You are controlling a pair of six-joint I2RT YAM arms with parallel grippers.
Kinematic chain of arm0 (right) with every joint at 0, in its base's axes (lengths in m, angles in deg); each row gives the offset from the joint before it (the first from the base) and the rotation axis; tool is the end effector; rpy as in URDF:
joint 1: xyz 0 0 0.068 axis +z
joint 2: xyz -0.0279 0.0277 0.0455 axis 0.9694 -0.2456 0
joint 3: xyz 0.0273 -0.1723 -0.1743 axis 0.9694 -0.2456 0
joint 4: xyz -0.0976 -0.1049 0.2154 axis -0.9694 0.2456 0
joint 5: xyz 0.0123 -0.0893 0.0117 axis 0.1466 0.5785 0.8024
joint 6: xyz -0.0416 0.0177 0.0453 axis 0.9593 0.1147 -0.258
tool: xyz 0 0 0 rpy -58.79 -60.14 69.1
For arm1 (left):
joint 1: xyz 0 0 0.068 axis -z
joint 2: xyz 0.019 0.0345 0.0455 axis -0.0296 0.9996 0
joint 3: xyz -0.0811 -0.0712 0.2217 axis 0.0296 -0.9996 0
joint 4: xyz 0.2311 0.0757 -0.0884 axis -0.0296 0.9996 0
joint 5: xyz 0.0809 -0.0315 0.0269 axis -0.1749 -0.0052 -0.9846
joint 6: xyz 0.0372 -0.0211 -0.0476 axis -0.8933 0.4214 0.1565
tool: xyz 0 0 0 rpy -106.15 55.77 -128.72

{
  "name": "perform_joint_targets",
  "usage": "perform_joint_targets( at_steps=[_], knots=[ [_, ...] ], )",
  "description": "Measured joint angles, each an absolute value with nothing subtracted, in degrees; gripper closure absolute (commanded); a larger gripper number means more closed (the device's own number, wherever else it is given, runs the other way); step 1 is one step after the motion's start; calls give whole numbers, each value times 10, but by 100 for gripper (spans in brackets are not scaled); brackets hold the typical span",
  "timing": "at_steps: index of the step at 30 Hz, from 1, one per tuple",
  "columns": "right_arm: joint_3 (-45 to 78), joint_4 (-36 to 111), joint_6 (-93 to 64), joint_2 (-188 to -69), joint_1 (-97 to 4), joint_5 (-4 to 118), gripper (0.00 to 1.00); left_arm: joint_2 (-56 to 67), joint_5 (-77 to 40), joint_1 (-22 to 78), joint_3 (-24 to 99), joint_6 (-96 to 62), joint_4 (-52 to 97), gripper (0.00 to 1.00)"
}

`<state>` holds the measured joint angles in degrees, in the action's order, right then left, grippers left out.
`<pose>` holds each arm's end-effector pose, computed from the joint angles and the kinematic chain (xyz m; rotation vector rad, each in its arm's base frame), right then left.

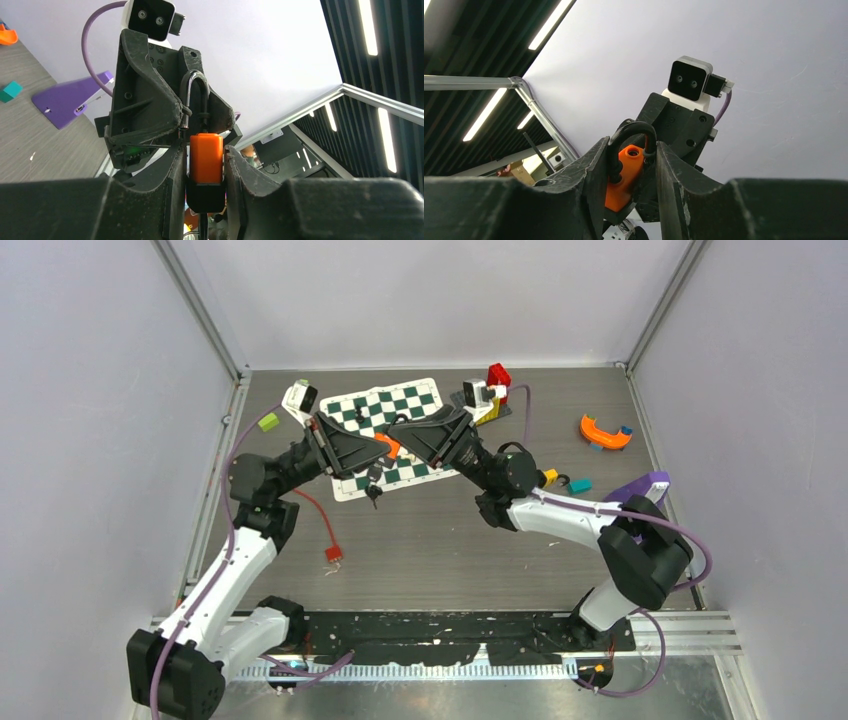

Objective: Lock with the key
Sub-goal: Lock the lock.

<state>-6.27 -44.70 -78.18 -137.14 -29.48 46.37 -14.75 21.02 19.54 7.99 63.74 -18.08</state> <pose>0.2200 0.2524 0.3374 -0.1538 1.0062 2.0189 0.2027 -0.1036 0.3703 0.0145 1.5260 -2.0433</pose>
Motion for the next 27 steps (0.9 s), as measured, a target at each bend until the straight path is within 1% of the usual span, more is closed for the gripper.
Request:
perform_joint_targets(
  at_steps=[3,5,8,13,17,19,21,22,23,24,26,27],
  knots=[
    [-69,-449,-781,-1371,-295,470,95,-148,210,195,78,632,-179,56],
    [-76,-447,-777,-1371,-295,475,95,-149,208,195,77,624,-176,53],
    [-83,-441,-768,-1370,-295,483,95,-153,205,195,77,609,-162,53],
    [-84,-429,-748,-1362,-290,495,95,-155,204,195,77,595,-151,66],
    [-85,-432,-742,-1355,-286,499,95,-156,199,194,77,586,-140,72],
    [-85,-431,-740,-1354,-285,500,95,-157,199,194,77,581,-138,82],
    [-90,-431,-740,-1352,-285,504,95,-157,197,193,77,577,-131,99],
    [-92,-430,-739,-1351,-285,505,94,-157,195,193,77,574,-127,100],
    [-93,-429,-739,-1350,-286,506,89,-157,194,193,77,571,-125,100],
    [-94,-426,-738,-1348,-286,506,75,-158,193,193,77,564,-121,100],
    [-96,-422,-739,-1347,-286,506,56,-162,192,193,79,550,-105,100],
    [-97,-418,-733,-1346,-286,506,40,-165,192,193,82,541,-89,100]
  ],
)
